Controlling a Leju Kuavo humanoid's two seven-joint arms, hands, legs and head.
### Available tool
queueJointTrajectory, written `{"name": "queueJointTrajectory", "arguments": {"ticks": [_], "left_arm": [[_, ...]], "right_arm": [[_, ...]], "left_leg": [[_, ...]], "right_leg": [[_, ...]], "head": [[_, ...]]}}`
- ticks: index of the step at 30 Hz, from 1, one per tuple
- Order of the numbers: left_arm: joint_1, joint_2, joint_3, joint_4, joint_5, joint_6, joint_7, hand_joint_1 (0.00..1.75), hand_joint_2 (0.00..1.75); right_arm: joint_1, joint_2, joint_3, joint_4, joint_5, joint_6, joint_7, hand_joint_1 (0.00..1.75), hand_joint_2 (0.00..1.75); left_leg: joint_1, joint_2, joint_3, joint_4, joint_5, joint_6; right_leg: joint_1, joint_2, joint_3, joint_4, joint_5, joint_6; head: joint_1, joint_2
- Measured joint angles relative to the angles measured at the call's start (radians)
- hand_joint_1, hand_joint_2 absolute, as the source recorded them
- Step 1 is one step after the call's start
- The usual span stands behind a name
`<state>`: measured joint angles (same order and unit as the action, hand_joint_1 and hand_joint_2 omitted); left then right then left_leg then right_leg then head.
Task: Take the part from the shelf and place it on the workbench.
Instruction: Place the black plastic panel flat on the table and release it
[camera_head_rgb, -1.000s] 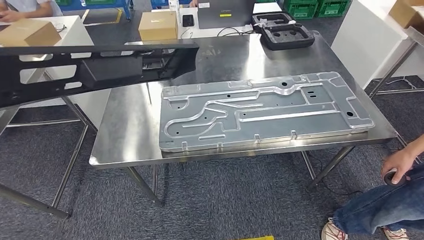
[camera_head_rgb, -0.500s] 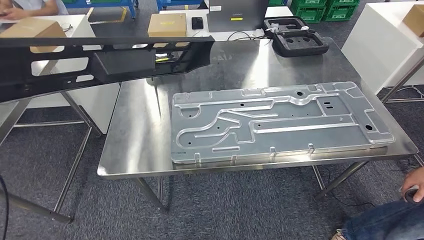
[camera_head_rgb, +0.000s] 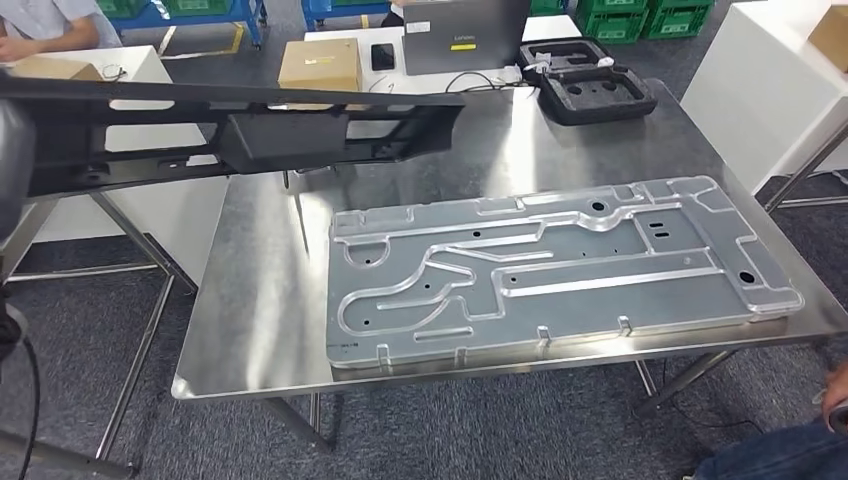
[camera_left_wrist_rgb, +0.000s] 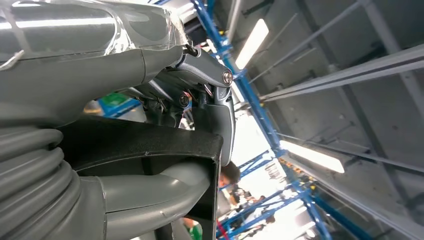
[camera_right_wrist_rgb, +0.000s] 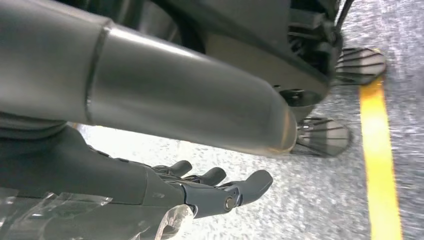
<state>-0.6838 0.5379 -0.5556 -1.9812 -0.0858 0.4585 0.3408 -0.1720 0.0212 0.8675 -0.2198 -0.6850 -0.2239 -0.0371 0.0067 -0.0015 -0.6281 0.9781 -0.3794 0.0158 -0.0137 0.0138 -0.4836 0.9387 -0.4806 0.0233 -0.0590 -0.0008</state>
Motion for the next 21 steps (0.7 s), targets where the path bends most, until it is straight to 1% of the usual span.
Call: {"name": "queueJointTrajectory", "arguments": {"ticks": [1,2,3,4,5,6,7,8,9,10,11,12,14,15,16,17,18,19,21], "left_arm": [[-0.004,-0.004,-0.007,0.004,-0.003,-0.002,-0.001,1.75,1.75],[-0.008,-0.011,-0.014,0.008,-0.006,-0.004,-0.002,1.75,1.75],[-0.012,-0.018,-0.021,0.012,-0.009,-0.007,-0.002,1.75,1.75],[-0.016,-0.026,-0.028,0.016,-0.012,-0.010,-0.003,1.75,1.75],[-0.021,-0.034,-0.035,0.020,-0.014,-0.013,-0.003,1.75,1.75],[-0.025,-0.041,-0.042,0.026,-0.016,-0.017,-0.004,1.75,1.75],[-0.028,-0.048,-0.049,0.031,-0.017,-0.021,-0.005,1.75,1.75],[-0.031,-0.056,-0.058,0.038,-0.018,-0.024,-0.006,1.75,1.75],[-0.031,-0.064,-0.067,0.047,-0.019,-0.027,-0.007,1.75,1.75],[-0.032,-0.073,-0.076,0.057,-0.022,-0.031,-0.008,1.75,1.75],[-0.033,-0.083,-0.085,0.070,-0.026,-0.035,-0.011,1.75,1.75],[-0.035,-0.093,-0.096,0.084,-0.034,-0.038,-0.014,1.75,1.75],[-0.042,-0.116,-0.116,0.111,-0.050,-0.041,-0.021,1.75,1.75],[-0.047,-0.126,-0.125,0.125,-0.059,-0.042,-0.023,1.75,1.75],[-0.053,-0.134,-0.134,0.137,-0.067,-0.046,-0.025,1.75,1.75],[-0.059,-0.142,-0.142,0.151,-0.076,-0.050,-0.025,1.75,1.75],[-0.064,-0.149,-0.150,0.164,-0.087,-0.057,-0.025,1.75,1.75],[-0.070,-0.155,-0.161,0.177,-0.097,-0.064,-0.024,1.75,1.75],[-0.082,-0.167,-0.183,0.204,-0.129,-0.093,-0.016,1.75,1.75]], "right_arm": [[-0.002,0.000,0.001,0.000,0.002,0.002,0.001,0.00,0.00],[-0.005,0.001,0.001,0.000,0.005,0.003,0.003,0.00,0.00],[-0.007,0.002,0.003,0.000,0.006,0.004,0.003,0.00,0.00],[-0.009,0.001,0.004,0.000,0.009,0.004,0.004,0.00,0.00],[-0.011,0.002,0.006,0.000,0.010,0.004,0.005,0.00,0.00],[-0.012,0.002,0.008,0.000,0.012,0.004,0.005,0.00,0.00],[-0.014,0.002,0.009,0.000,0.013,0.004,0.006,0.00,0.00],[-0.015,0.002,0.010,0.000,0.014,0.004,0.006,0.00,0.00],[-0.015,0.002,0.013,0.000,0.015,0.005,0.006,0.00,0.00],[-0.015,0.002,0.016,0.000,0.017,0.005,0.007,0.00,0.00],[-0.015,0.002,0.019,0.000,0.020,0.005,0.008,0.00,0.00],[-0.016,0.002,0.022,0.000,0.023,0.005,0.010,0.00,0.00],[-0.016,0.002,0.025,0.000,0.030,0.006,0.012,0.00,0.00],[-0.018,0.002,0.027,0.000,0.031,0.006,0.014,0.00,0.00],[-0.020,0.002,0.029,0.000,0.033,0.007,0.016,0.00,0.00],[-0.023,0.003,0.031,0.000,0.034,0.008,0.017,0.00,0.00],[-0.026,0.004,0.035,0.000,0.035,0.008,0.019,0.00,0.00],[-0.027,0.004,0.038,0.000,0.037,0.009,0.020,0.00,0.00],[-0.031,0.008,0.045,0.000,0.043,0.014,0.022,0.00,0.00]], "left_leg": [[-0.004,0.000,0.007,-0.026,0.019,0.009],[-0.008,0.000,0.010,-0.033,0.017,0.019],[-0.007,-0.001,0.019,-0.035,0.015,0.027],[-0.005,-0.002,0.027,-0.039,0.014,0.034],[-0.003,-0.002,0.038,-0.043,0.011,0.039],[-0.002,-0.001,0.048,-0.045,0.007,0.043],[-0.002,0.000,0.054,-0.046,0.001,0.048],[-0.003,0.001,0.060,-0.046,-0.005,0.052],[-0.005,0.001,0.066,-0.046,-0.011,0.054],[-0.006,0.000,0.073,-0.045,-0.018,0.055],[-0.006,-0.001,0.082,-0.045,-0.025,0.055],[-0.006,-0.002,0.092,-0.045,-0.034,0.054],[-0.005,-0.005,0.112,-0.044,-0.051,0.047],[-0.006,-0.005,0.117,-0.043,-0.058,0.043],[-0.007,-0.006,0.119,-0.042,-0.064,0.037],[-0.008,-0.006,0.120,-0.040,-0.068,0.033],[-0.009,-0.006,0.119,-0.038,-0.071,0.032],[-0.009,-0.006,0.118,-0.037,-0.072,0.034],[-0.008,-0.005,0.118,-0.037,-0.072,0.042]], "right_leg": [[0.000,0.000,0.006,-0.002,-0.005,0.007],[0.001,-0.001,0.011,-0.002,-0.006,0.014],[0.002,-0.002,0.014,-0.003,-0.006,0.021],[0.003,-0.002,0.016,0.007,-0.007,0.027],[0.003,-0.003,0.005,0.034,-0.012,0.031],[0.003,-0.004,-0.019,0.080,-0.025,0.033],[0.002,-0.004,-0.059,0.145,-0.045,0.035],[0.002,-0.004,-0.107,0.215,-0.071,0.037],[0.003,-0.004,-0.152,0.269,-0.095,0.038],[0.003,-0.004,-0.185,0.297,-0.108,0.038],[0.002,-0.005,-0.199,0.287,-0.097,0.039],[0.002,-0.005,-0.197,0.242,-0.063,0.039],[0.002,-0.005,-0.164,0.103,0.042,0.037],[0.002,-0.005,-0.151,0.050,0.076,0.033],[0.004,-0.006,-0.144,0.019,0.102,0.027],[0.006,-0.006,-0.144,0.009,0.110,0.020],[0.007,-0.005,-0.145,0.009,0.112,0.016],[0.007,-0.004,-0.145,0.010,0.120,0.015],[0.006,0.002,-0.148,0.010,0.123,0.016]], "head": [[0.000,0.000],[0.000,0.000],[0.001,0.000],[0.002,0.000],[0.003,0.000],[0.004,0.000],[0.005,0.000],[0.006,0.000],[0.006,0.000],[0.006,0.000],[0.006,0.000],[0.006,0.000],[0.006,0.000],[0.007,0.000],[0.007,0.000],[0.007,0.000],[0.007,0.000],[0.006,0.000],[0.006,0.000]]}}
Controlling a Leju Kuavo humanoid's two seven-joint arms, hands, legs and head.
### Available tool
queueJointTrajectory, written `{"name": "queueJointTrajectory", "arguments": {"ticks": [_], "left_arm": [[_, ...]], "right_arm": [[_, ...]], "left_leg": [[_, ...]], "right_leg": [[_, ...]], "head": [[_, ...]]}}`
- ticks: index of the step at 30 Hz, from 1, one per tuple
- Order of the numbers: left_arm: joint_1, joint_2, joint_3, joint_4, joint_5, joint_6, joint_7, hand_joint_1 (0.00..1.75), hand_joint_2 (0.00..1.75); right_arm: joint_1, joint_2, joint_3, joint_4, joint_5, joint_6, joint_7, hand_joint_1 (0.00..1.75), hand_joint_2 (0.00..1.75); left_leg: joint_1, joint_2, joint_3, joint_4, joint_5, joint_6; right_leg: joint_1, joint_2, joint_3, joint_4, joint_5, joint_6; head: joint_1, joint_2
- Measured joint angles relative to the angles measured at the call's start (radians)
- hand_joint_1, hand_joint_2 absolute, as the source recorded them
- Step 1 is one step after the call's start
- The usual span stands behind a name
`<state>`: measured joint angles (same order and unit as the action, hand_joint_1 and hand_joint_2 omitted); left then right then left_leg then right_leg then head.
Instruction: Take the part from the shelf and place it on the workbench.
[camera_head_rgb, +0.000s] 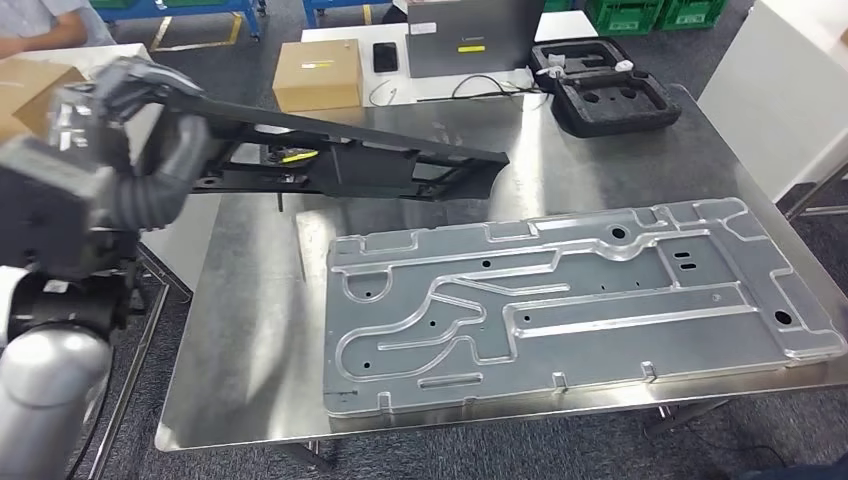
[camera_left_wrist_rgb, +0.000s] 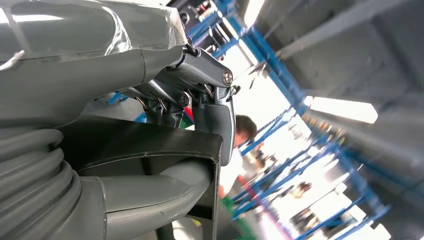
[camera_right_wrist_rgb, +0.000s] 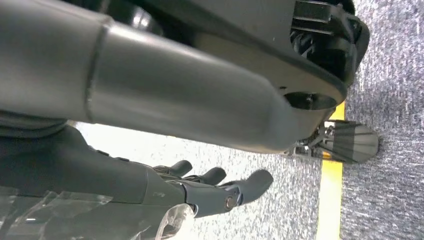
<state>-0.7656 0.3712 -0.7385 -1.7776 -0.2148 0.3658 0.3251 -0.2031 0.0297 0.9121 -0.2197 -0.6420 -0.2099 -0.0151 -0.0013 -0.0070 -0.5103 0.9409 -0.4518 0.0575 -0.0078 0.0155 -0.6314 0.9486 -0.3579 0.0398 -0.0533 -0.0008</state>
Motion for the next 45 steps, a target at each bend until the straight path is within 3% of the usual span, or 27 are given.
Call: {"name": "queueJointTrajectory", "arguments": {"ticks": [5,9,13,17,22,26,29,34,39,45], "left_arm": [[-0.072,-0.041,-0.082,0.092,-0.160,-0.189,0.082,1.75,1.75],[-0.141,-0.116,-0.170,0.231,-0.276,-0.323,0.129,1.75,1.75],[-0.183,-0.193,-0.234,0.366,-0.302,-0.361,0.127,0.00,1.75],[-0.193,-0.244,-0.266,0.464,-0.293,-0.360,0.099,0.00,1.75],[-0.193,-0.253,-0.272,0.482,-0.291,-0.357,0.092,0.00,1.75],[-0.183,-0.293,-0.290,0.548,-0.178,-0.341,0.044,0.00,0.00],[-0.167,-0.312,-0.296,0.577,-0.060,-0.345,0.016,0.00,0.00],[-0.152,-0.307,-0.292,0.570,0.032,-0.300,0.041,0.00,0.00],[-0.149,-0.268,-0.265,0.516,0.063,-0.205,0.075,0.00,0.00],[-0.146,-0.205,-0.226,0.430,0.070,-0.105,0.110,0.00,0.00]], "right_arm": [[-0.012,0.014,0.018,0.000,0.026,0.022,0.016,0.00,0.00],[-0.029,0.027,0.037,0.000,0.044,0.032,0.030,0.00,0.00],[-0.040,0.040,0.051,0.000,0.045,0.039,0.032,0.00,0.00],[-0.041,0.048,0.058,0.000,0.045,0.043,0.031,0.00,0.00],[-0.041,0.049,0.060,0.000,0.045,0.044,0.031,0.00,0.00],[-0.040,0.050,0.064,0.000,0.036,0.044,0.027,0.00,0.00],[-0.038,0.050,0.064,0.000,0.025,0.041,0.019,0.00,0.00],[-0.033,0.050,0.063,0.000,0.010,0.023,0.008,0.00,0.00],[-0.022,0.048,0.063,0.000,0.001,0.014,0.001,0.00,0.00],[-0.008,0.046,0.063,0.000,-0.013,0.005,-0.005,0.00,0.00]], "left_leg": [[0.000,0.001,0.008,-0.018,-0.001,0.007],[0.000,0.001,0.009,-0.023,-0.003,0.003],[0.001,0.002,0.009,-0.024,0.001,-0.017],[0.000,0.002,0.008,-0.023,0.003,-0.022],[0.000,0.002,0.008,-0.023,0.003,-0.022],[-0.001,0.002,0.008,-0.023,0.003,-0.023],[-0.002,0.002,0.008,-0.023,0.003,-0.023],[-0.001,0.001,0.007,-0.023,0.002,-0.022],[-0.001,0.001,0.007,-0.023,0.002,-0.021],[-0.004,0.000,0.003,-0.014,0.002,-0.009]], "right_leg": [[0.001,0.009,-0.002,-0.001,-0.005,-0.005],[0.003,0.009,-0.001,-0.001,-0.005,-0.010],[0.004,0.008,0.000,-0.001,-0.002,-0.014],[0.003,0.007,0.000,-0.001,0.000,-0.015],[0.002,0.007,0.000,-0.001,0.001,-0.015],[0.001,0.007,0.000,-0.001,0.001,-0.015],[0.000,0.007,0.000,-0.001,0.001,-0.014],[0.000,0.006,0.000,-0.001,0.000,-0.014],[-0.001,0.005,0.000,-0.001,0.001,-0.014],[-0.006,0.002,0.002,-0.004,0.008,-0.004]], "head": [[-0.001,0.000],[-0.001,0.000],[-0.001,0.000],[-0.001,0.000],[-0.001,0.000],[-0.001,0.000],[-0.001,0.000],[-0.001,0.000],[-0.001,0.000],[-0.001,0.000]]}}
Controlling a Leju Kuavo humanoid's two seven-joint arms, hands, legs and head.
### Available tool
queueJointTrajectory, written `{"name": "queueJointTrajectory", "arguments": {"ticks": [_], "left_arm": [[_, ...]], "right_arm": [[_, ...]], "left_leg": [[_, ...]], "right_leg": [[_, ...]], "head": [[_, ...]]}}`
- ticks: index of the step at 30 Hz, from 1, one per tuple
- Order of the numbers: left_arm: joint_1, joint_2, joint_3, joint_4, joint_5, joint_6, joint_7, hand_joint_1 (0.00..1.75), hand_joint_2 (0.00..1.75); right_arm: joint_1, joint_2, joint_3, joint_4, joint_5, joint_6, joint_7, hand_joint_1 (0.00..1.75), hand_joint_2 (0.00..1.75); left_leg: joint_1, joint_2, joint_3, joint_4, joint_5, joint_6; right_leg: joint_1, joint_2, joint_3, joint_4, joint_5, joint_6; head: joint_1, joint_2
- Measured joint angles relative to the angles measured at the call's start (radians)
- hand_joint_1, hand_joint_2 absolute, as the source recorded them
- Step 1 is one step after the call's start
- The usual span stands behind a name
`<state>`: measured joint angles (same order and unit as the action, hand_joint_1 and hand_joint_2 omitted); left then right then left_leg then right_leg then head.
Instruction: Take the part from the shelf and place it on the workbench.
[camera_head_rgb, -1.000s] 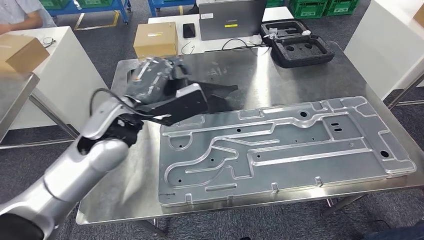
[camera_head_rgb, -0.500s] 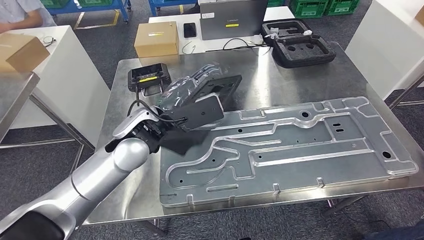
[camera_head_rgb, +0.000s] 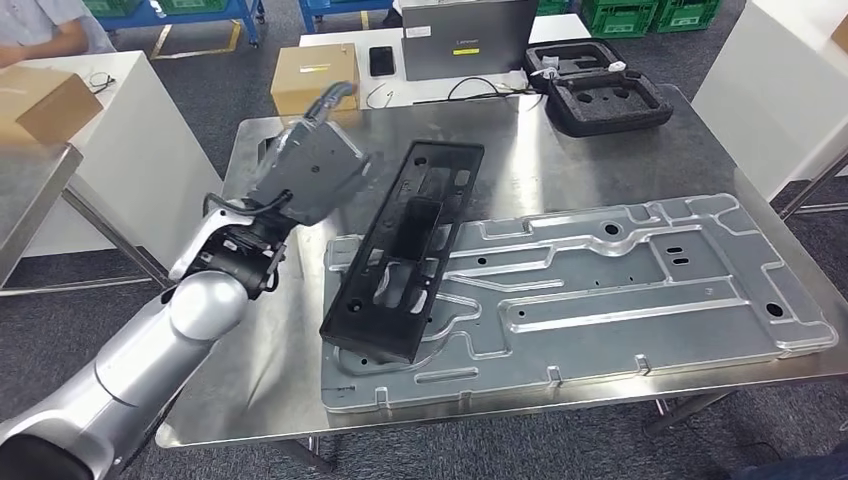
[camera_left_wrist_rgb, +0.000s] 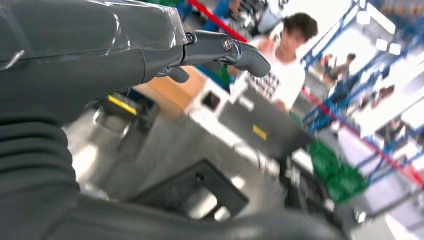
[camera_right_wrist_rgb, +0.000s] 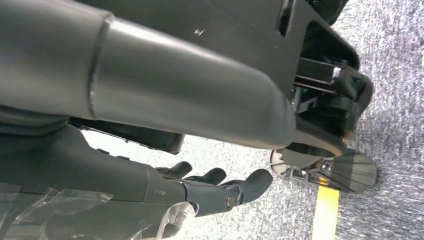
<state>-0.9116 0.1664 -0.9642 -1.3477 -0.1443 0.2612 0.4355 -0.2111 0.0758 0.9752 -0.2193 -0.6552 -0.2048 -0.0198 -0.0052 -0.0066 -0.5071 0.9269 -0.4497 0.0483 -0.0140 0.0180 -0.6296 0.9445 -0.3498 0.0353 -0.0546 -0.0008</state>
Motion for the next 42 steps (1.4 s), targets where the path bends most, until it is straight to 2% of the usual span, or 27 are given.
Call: {"name": "queueJointTrajectory", "arguments": {"ticks": [2,4,6,7,8,9,10,12,13,14,17,18,20,22,23,24,25,28,30,32,34,35,37,38,39,40,42], "left_arm": [[0.001,0.021,0.019,-0.033,-0.005,0.038,0.006,0.00,0.00],[0.004,0.035,0.039,-0.061,-0.010,0.072,0.012,0.00,0.00],[0.013,0.048,0.054,-0.085,-0.011,0.094,0.014,0.00,0.00],[0.020,0.054,0.059,-0.096,-0.012,0.101,0.013,0.00,0.00],[0.027,0.061,0.063,-0.107,-0.014,0.109,0.012,0.00,0.00],[0.032,0.067,0.068,-0.118,-0.017,0.116,0.012,0.00,0.00],[0.035,0.072,0.074,-0.128,-0.022,0.124,0.012,0.00,0.00],[0.038,0.083,0.086,-0.151,-0.032,0.138,0.012,0.00,0.00],[0.039,0.087,0.092,-0.162,-0.036,0.142,0.012,0.00,0.00],[0.041,0.092,0.097,-0.174,-0.040,0.145,0.011,0.00,0.00],[0.049,0.110,0.110,-0.207,-0.047,0.153,0.010,0.00,0.00],[0.053,0.117,0.114,-0.218,-0.049,0.156,0.010,0.00,0.00],[0.060,0.128,0.122,-0.239,-0.052,0.159,0.010,0.00,0.00],[0.068,0.138,0.131,-0.257,-0.055,0.161,0.010,0.00,0.00],[0.073,0.143,0.134,-0.264,-0.057,0.161,0.010,0.00,0.00],[0.079,0.147,0.136,-0.271,-0.057,0.162,0.010,0.00,0.00],[0.084,0.150,0.138,-0.278,-0.058,0.162,0.010,0.00,0.00],[0.093,0.159,0.153,-0.302,-0.058,0.172,0.008,0.00,0.00],[0.097,0.165,0.167,-0.317,-0.056,0.180,0.004,0.00,0.00],[0.106,0.173,0.179,-0.328,-0.052,0.186,0.000,0.00,0.00],[0.116,0.179,0.187,-0.338,-0.046,0.191,-0.002,0.00,0.00],[0.122,0.181,0.192,-0.343,-0.043,0.194,-0.003,0.00,0.00],[0.139,0.187,0.202,-0.350,-0.035,0.197,-0.003,0.00,0.00],[0.150,0.191,0.208,-0.354,-0.032,0.197,-0.003,0.00,0.00],[0.160,0.195,0.212,-0.358,-0.029,0.197,-0.003,0.00,0.00],[0.169,0.200,0.216,-0.362,-0.026,0.197,-0.003,0.00,0.00],[0.186,0.213,0.230,-0.373,-0.025,0.198,-0.002,0.00,0.00]], "right_arm": [[0.003,-0.003,0.000,0.000,-0.002,-0.004,-0.001,0.00,0.00],[0.005,-0.007,0.000,0.001,-0.002,-0.006,-0.001,0.00,0.00],[0.008,-0.012,0.000,0.001,-0.002,-0.007,0.000,0.00,0.00],[0.008,-0.015,0.000,0.001,-0.001,-0.008,0.001,0.00,0.00],[0.009,-0.018,0.000,0.002,-0.001,-0.008,0.002,0.00,0.00],[0.009,-0.020,-0.001,0.002,-0.001,-0.009,0.002,0.00,0.00],[0.009,-0.023,-0.001,0.002,-0.001,-0.010,0.002,0.00,0.00],[0.010,-0.025,0.000,0.001,-0.001,-0.011,0.002,0.00,0.00],[0.011,-0.025,0.000,0.001,-0.001,-0.012,0.002,0.00,0.00],[0.012,-0.025,0.000,0.001,-0.001,-0.012,0.002,0.00,0.00],[0.013,-0.030,-0.001,0.002,-0.002,-0.012,0.001,0.00,0.00],[0.012,-0.030,-0.001,0.002,-0.002,-0.013,0.000,0.00,0.00],[0.013,-0.032,-0.001,0.002,-0.003,-0.014,0.002,0.00,0.00],[0.014,-0.035,-0.001,0.002,-0.002,-0.015,0.006,0.00,0.00],[0.014,-0.037,-0.001,0.002,-0.002,-0.016,0.008,0.00,0.00],[0.014,-0.039,-0.001,0.002,-0.001,-0.017,0.009,0.00,0.00],[0.013,-0.041,-0.001,0.002,-0.002,-0.019,0.010,0.00,0.00],[0.009,-0.046,-0.001,0.002,-0.004,-0.031,0.015,0.00,0.00],[0.006,-0.054,-0.001,0.001,-0.004,-0.038,0.021,0.00,0.00],[0.003,-0.065,-0.001,0.002,-0.002,-0.044,0.025,0.00,0.00],[-0.002,-0.077,-0.001,0.002,-0.002,-0.052,0.027,0.00,0.00],[-0.003,-0.085,-0.001,0.002,-0.003,-0.056,0.027,0.00,0.00],[-0.005,-0.098,-0.001,0.002,-0.003,-0.067,0.032,0.00,0.00],[-0.005,-0.107,-0.001,0.002,-0.001,-0.073,0.035,0.00,0.00],[-0.006,-0.116,-0.001,0.002,0.000,-0.078,0.038,0.00,0.00],[-0.007,-0.126,-0.001,0.002,0.002,-0.082,0.040,0.00,0.00],[-0.011,-0.147,-0.001,0.002,0.001,-0.090,0.041,0.00,0.00]], "left_leg": [[0.005,0.000,0.011,-0.022,0.021,0.007],[0.015,0.002,0.024,-0.051,0.043,0.010],[0.022,0.003,0.025,-0.059,0.050,0.010],[0.024,0.003,0.023,-0.058,0.051,0.009],[0.027,0.003,0.021,-0.056,0.051,0.007],[0.032,0.003,0.019,-0.053,0.051,0.004],[0.038,0.002,0.015,-0.046,0.049,-0.002],[0.049,-0.001,0.002,-0.024,0.039,-0.022],[0.050,-0.003,-0.006,-0.011,0.034,-0.032],[0.049,-0.006,-0.015,0.002,0.030,-0.040],[0.050,-0.008,-0.037,0.022,0.026,-0.052],[0.051,-0.006,-0.047,0.040,0.011,-0.053],[0.049,-0.001,-0.087,0.138,-0.056,-0.052],[0.041,0.001,-0.143,0.285,-0.131,-0.046],[0.035,0.001,-0.158,0.333,-0.148,-0.040],[0.027,0.001,-0.156,0.346,-0.148,-0.030],[0.018,0.001,-0.133,0.313,-0.129,-0.016],[-0.019,0.006,-0.010,0.100,-0.054,0.044],[-0.035,0.011,0.022,0.033,-0.032,0.055],[-0.035,0.012,0.023,0.011,-0.010,0.049],[-0.025,0.014,0.022,-0.015,0.014,0.046],[-0.018,0.016,0.017,-0.025,0.028,0.043],[-0.011,0.016,-0.002,-0.026,0.046,0.039],[-0.006,0.016,-0.013,-0.024,0.054,0.034],[-0.002,0.016,-0.024,-0.022,0.060,0.028],[0.003,0.016,-0.034,-0.018,0.066,0.023],[0.015,0.016,-0.057,0.001,0.071,0.010]], "right_leg": [[0.004,0.000,0.006,-0.010,0.004,0.009],[0.007,-0.002,-0.007,0.030,-0.036,0.019],[0.001,-0.005,-0.053,0.161,-0.115,0.030],[-0.003,-0.006,-0.075,0.228,-0.144,0.036],[-0.008,-0.007,-0.084,0.268,-0.157,0.043],[-0.013,-0.008,-0.075,0.270,-0.150,0.051],[-0.019,-0.009,-0.044,0.227,-0.126,0.060],[-0.030,-0.010,0.039,0.088,-0.080,0.081],[-0.032,-0.007,0.064,0.044,-0.068,0.082],[-0.033,-0.004,0.073,0.024,-0.071,0.077],[-0.030,0.000,0.049,0.042,-0.080,0.038],[-0.029,-0.001,0.041,0.046,-0.077,0.027],[-0.025,-0.003,0.030,0.045,-0.070,0.010],[-0.015,-0.006,0.019,0.045,-0.062,-0.002],[-0.009,-0.007,0.014,0.045,-0.058,-0.007],[-0.001,-0.008,0.009,0.045,-0.053,-0.012],[0.007,-0.008,0.005,0.045,-0.049,-0.015],[0.022,-0.006,-0.005,0.042,-0.033,-0.023],[0.018,-0.007,-0.007,0.037,-0.020,-0.022],[0.017,-0.009,-0.009,0.029,-0.008,-0.015],[0.020,-0.008,-0.021,0.043,-0.031,-0.005],[0.020,-0.008,-0.035,0.082,-0.069,0.001],[0.012,-0.009,-0.072,0.208,-0.157,0.013],[0.006,-0.010,-0.085,0.270,-0.186,0.021],[0.000,-0.010,-0.083,0.298,-0.189,0.029],[-0.006,-0.011,-0.066,0.295,-0.177,0.037],[-0.019,-0.012,0.023,0.170,-0.131,0.059]], "head": [[0.000,0.000],[0.002,0.000],[0.004,0.000],[0.004,0.000],[0.004,0.000],[0.004,0.000],[0.004,0.000],[0.006,0.000],[0.008,0.000],[0.010,0.000],[0.010,0.000],[0.009,0.000],[0.007,0.000],[0.006,0.000],[0.005,0.000],[0.005,0.000],[0.005,0.000],[0.006,0.000],[0.007,0.000],[0.006,0.000],[0.005,0.000],[0.006,0.000],[0.009,0.000],[0.010,0.000],[0.011,0.000],[0.011,0.000],[0.011,0.000]]}}
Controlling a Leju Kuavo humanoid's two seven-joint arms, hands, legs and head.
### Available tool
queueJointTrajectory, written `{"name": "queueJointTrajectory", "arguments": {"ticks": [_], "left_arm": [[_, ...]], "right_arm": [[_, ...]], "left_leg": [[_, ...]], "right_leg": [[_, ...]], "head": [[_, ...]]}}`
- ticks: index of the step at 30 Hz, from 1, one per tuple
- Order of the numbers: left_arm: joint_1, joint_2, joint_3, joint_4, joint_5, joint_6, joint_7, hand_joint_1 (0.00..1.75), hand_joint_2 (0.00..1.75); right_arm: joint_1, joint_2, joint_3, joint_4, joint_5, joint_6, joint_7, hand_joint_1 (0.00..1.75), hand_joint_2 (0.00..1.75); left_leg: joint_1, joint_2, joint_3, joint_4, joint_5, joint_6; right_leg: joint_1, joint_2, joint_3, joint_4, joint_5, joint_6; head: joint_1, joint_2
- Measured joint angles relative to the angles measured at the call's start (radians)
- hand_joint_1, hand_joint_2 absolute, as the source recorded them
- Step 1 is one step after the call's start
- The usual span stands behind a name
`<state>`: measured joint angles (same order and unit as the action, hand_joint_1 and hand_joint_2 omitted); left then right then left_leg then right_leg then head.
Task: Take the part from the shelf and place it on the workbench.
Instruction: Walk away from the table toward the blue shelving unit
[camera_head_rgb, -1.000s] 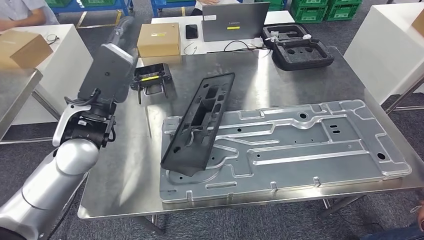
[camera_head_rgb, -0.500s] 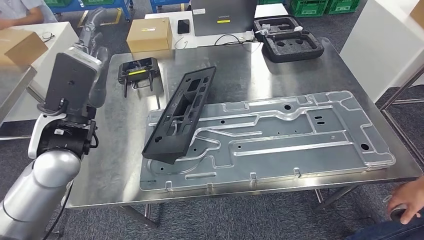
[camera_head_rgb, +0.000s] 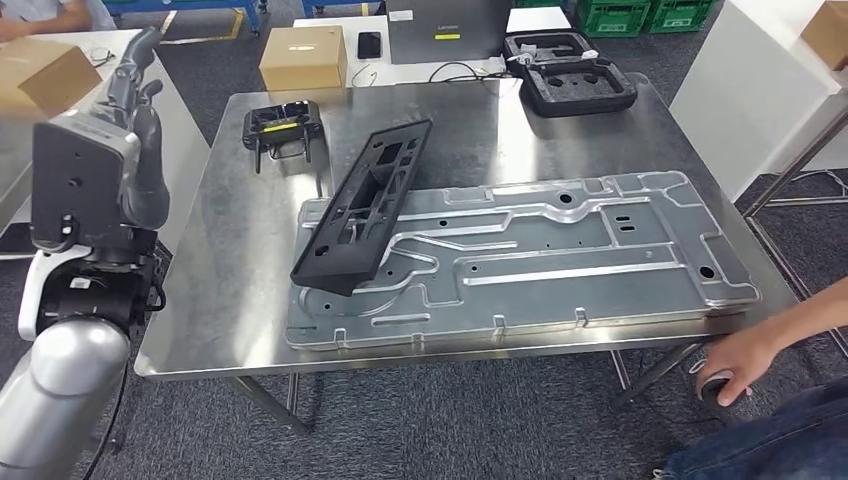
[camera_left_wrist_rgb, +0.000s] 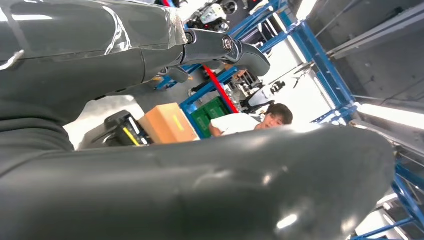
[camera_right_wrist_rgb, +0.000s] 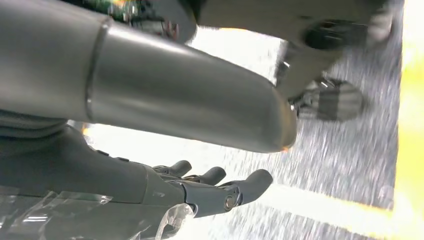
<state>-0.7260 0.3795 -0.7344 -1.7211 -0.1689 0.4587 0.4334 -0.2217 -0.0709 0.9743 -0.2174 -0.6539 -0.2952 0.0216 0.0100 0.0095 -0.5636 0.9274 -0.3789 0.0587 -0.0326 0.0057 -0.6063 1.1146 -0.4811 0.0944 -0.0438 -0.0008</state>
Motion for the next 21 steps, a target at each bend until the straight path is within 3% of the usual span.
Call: {"name": "queueJointTrajectory", "arguments": {"ticks": [2,6,8,11,12,13,14,16,18,19,21], "left_arm": [[0.015,0.016,0.019,-0.015,-0.002,0.002,0.002,0.00,0.00],[0.050,0.052,0.053,-0.036,-0.007,0.010,0.016,0.00,0.00],[0.069,0.073,0.070,-0.045,-0.011,0.017,0.026,0.00,0.00],[0.105,0.112,0.102,-0.063,-0.017,0.028,0.042,0.00,0.00],[0.118,0.124,0.113,-0.068,-0.017,0.030,0.045,0.00,0.00],[0.130,0.135,0.122,-0.072,-0.017,0.032,0.047,0.00,0.00],[0.138,0.144,0.131,-0.077,-0.017,0.033,0.049,0.00,0.00],[0.147,0.162,0.148,-0.089,-0.017,0.034,0.052,0.00,0.00],[0.155,0.181,0.169,-0.104,-0.019,0.036,0.055,0.00,0.00],[0.159,0.190,0.178,-0.109,-0.020,0.037,0.056,0.00,0.00],[0.173,0.204,0.194,-0.116,-0.020,0.038,0.060,0.00,0.00]], "right_arm": [[-0.004,-0.017,-0.001,0.000,-0.006,-0.008,-0.004,0.00,0.00],[-0.006,-0.045,-0.008,0.000,-0.028,-0.022,-0.017,0.00,0.00],[-0.007,-0.056,-0.015,0.000,-0.041,-0.024,-0.023,0.00,0.00],[-0.002,-0.071,-0.027,0.000,-0.052,-0.028,-0.033,0.00,0.00],[0.000,-0.075,-0.030,0.000,-0.053,-0.029,-0.034,0.00,0.00],[0.002,-0.078,-0.033,0.000,-0.055,-0.029,-0.035,0.00,0.00],[0.003,-0.081,-0.035,0.000,-0.056,-0.029,-0.036,0.00,0.00],[0.003,-0.083,-0.040,0.000,-0.055,-0.030,-0.037,0.00,0.00],[0.006,-0.085,-0.043,-0.002,-0.055,-0.030,-0.036,0.00,0.00],[0.009,-0.087,-0.044,-0.002,-0.055,-0.030,-0.036,0.00,0.00],[0.015,-0.094,-0.045,-0.001,-0.054,-0.029,-0.035,0.00,0.00]], "left_leg": [[0.004,0.000,-0.024,0.023,0.003,-0.014],[0.003,0.000,-0.047,0.041,0.011,-0.036],[0.007,-0.001,-0.070,0.097,-0.046,-0.044],[0.006,-0.001,-0.124,0.295,-0.182,-0.050],[0.003,-0.001,-0.128,0.338,-0.199,-0.046],[0.000,-0.001,-0.117,0.349,-0.198,-0.039],[-0.005,-0.001,-0.086,0.319,-0.179,-0.027],[-0.026,-0.001,0.017,0.173,-0.139,0.011],[-0.046,0.005,0.096,0.047,-0.123,0.036],[-0.052,0.007,0.110,0.019,-0.120,0.040],[-0.052,0.007,0.106,0.002,-0.095,0.032]], "right_leg": [[-0.003,0.004,0.071,-0.117,0.019,0.004],[0.001,0.009,0.059,-0.123,0.022,-0.036],[0.000,0.005,0.041,-0.123,0.035,-0.056],[0.007,0.002,0.009,-0.122,0.060,-0.074],[0.011,0.002,-0.002,-0.122,0.068,-0.077],[0.016,0.002,-0.013,-0.122,0.077,-0.079],[0.022,0.002,-0.023,-0.122,0.086,-0.081],[0.032,0.002,-0.040,-0.123,0.102,-0.084],[0.032,0.001,-0.047,-0.128,0.120,-0.082],[0.030,0.000,-0.047,-0.132,0.129,-0.077],[0.029,-0.002,-0.050,-0.142,0.146,-0.069]], "head": [[0.003,0.000],[0.001,0.000],[0.000,0.000],[-0.002,0.000],[-0.002,0.000],[-0.002,0.000],[-0.002,0.000],[-0.002,0.000],[-0.001,0.000],[-0.002,0.000],[-0.004,0.000]]}}
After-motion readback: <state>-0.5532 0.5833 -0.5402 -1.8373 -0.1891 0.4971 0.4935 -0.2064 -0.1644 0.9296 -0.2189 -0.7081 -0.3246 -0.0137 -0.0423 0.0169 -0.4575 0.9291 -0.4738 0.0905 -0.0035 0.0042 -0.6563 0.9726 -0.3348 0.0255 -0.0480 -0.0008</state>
